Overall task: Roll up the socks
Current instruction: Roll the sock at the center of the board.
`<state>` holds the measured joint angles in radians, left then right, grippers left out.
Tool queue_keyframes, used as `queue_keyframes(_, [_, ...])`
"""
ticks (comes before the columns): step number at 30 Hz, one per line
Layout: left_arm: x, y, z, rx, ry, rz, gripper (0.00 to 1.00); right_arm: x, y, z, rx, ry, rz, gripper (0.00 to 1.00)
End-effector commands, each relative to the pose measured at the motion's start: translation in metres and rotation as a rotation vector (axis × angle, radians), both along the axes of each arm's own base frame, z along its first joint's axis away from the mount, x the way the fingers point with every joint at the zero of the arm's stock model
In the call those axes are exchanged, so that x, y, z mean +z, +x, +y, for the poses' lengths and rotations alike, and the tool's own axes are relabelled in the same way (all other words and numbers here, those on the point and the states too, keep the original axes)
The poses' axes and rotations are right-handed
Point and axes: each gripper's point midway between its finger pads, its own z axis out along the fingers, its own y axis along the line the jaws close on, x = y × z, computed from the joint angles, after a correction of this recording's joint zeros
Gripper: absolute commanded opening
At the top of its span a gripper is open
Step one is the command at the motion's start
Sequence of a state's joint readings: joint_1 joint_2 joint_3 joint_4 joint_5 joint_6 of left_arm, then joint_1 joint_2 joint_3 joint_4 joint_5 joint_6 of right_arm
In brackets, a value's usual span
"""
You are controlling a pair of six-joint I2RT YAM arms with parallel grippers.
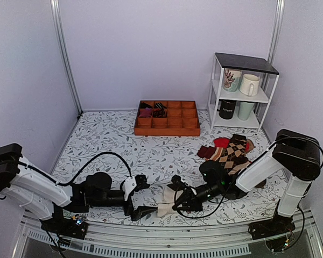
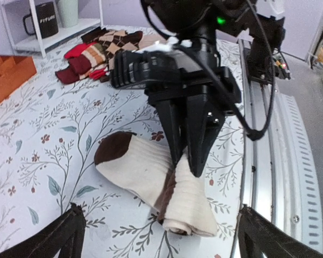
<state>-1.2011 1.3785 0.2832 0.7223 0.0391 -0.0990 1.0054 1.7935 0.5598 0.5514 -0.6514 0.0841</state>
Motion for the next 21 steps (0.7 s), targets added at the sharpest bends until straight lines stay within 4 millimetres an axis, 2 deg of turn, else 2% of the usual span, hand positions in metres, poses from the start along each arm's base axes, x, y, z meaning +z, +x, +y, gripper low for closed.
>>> queue_keyframes(1, [0.024, -0.012, -0.011, -0.123, -0.078, -0.204, 0.99, -0.059, -0.023, -0.039, -0.049, -0.249, 0.215, 0.10])
queue_keyframes(3, [0.015, -0.028, -0.018, -0.234, -0.061, -0.186, 0.99, -0.059, -0.022, -0.041, -0.058, -0.253, 0.232, 0.09])
queue_keyframes(6, [0.001, -0.040, -0.025, -0.320, -0.035, -0.170, 0.99, -0.057, -0.021, -0.044, -0.068, -0.259, 0.240, 0.09])
queue_keyframes(9, [-0.012, -0.038, -0.033, -0.339, -0.010, -0.177, 0.99, -0.058, -0.020, -0.045, -0.070, -0.265, 0.247, 0.09])
queue_keyframes(15, [-0.032, -0.032, -0.045, -0.344, 0.041, -0.171, 0.83, -0.061, -0.021, -0.047, -0.065, -0.277, 0.269, 0.09])
queue_keyframes(21, [-0.051, -0.025, -0.044, -0.300, 0.089, -0.145, 0.75, -0.063, -0.018, -0.050, -0.072, -0.286, 0.274, 0.09])
